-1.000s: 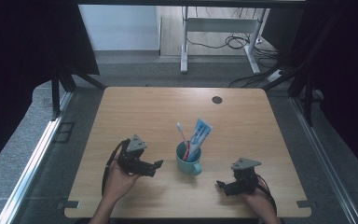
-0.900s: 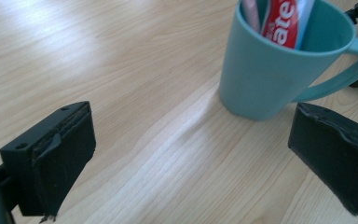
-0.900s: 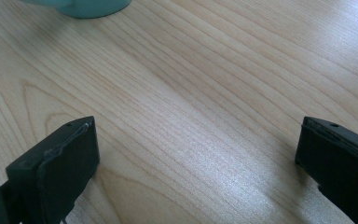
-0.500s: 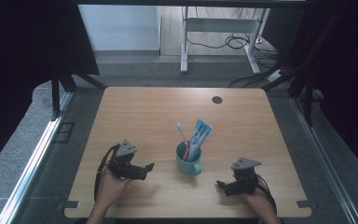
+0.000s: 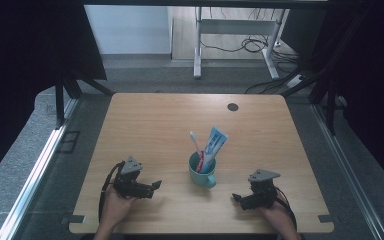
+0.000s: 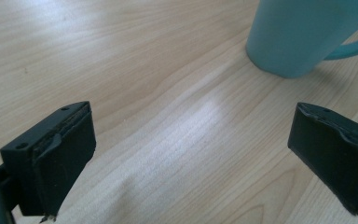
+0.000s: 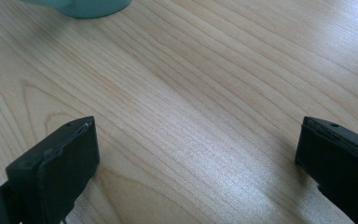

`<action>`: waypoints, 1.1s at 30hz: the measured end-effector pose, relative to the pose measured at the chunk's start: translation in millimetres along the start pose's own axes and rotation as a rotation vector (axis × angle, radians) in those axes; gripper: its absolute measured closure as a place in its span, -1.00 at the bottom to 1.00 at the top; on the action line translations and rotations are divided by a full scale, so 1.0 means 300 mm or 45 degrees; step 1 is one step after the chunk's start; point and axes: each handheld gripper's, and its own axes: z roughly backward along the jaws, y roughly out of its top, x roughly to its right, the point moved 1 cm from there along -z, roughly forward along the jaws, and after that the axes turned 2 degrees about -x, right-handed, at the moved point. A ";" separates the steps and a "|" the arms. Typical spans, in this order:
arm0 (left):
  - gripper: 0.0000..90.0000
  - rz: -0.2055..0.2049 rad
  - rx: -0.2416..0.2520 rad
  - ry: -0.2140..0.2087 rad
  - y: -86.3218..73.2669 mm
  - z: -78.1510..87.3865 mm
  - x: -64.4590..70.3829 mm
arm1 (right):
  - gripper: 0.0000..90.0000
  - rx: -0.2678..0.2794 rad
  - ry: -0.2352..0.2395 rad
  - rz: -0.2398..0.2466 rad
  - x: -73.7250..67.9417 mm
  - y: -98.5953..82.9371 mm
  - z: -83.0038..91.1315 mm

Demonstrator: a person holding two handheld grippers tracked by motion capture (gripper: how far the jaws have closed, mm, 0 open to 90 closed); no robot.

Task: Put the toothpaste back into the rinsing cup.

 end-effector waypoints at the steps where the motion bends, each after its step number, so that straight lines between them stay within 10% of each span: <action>1: -0.98 0.001 0.001 0.000 -0.005 -0.002 0.000 | -1.00 0.000 0.000 0.000 0.000 0.000 0.000; 33: -0.97 -0.045 -0.139 0.034 -0.101 -0.103 0.047 | -1.00 0.000 -0.001 0.000 0.000 0.000 0.000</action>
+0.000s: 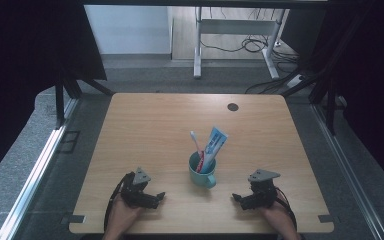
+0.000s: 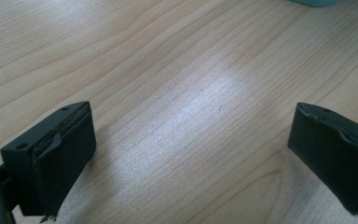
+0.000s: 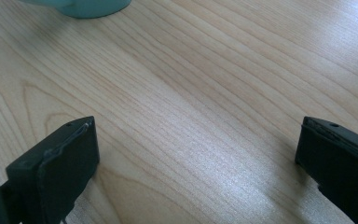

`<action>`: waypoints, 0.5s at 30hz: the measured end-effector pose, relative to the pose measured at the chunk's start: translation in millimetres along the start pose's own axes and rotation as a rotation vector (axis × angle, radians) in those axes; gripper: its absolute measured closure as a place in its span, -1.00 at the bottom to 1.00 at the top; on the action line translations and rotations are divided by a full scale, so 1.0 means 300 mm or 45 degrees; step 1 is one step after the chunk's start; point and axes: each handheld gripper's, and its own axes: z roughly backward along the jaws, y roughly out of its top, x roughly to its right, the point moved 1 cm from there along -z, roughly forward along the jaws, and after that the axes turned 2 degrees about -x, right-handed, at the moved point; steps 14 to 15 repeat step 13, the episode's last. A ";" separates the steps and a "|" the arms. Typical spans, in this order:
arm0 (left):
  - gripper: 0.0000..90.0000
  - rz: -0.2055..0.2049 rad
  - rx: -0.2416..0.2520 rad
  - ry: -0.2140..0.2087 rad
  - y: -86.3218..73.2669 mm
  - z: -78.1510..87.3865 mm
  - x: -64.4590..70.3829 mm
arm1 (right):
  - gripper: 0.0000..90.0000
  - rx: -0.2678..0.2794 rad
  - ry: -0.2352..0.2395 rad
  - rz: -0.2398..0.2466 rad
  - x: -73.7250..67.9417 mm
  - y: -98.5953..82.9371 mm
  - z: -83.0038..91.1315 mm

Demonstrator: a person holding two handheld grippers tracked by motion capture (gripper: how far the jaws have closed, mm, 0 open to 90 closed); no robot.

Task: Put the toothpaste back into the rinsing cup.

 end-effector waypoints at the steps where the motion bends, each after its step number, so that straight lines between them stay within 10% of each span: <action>1: -0.97 -0.003 -0.006 0.004 0.000 -0.001 0.001 | -1.00 0.000 0.000 0.000 0.000 0.000 0.000; 15: -1.00 -0.007 -0.046 0.032 0.004 -0.010 0.008 | -1.00 0.001 0.000 0.001 0.000 0.000 0.000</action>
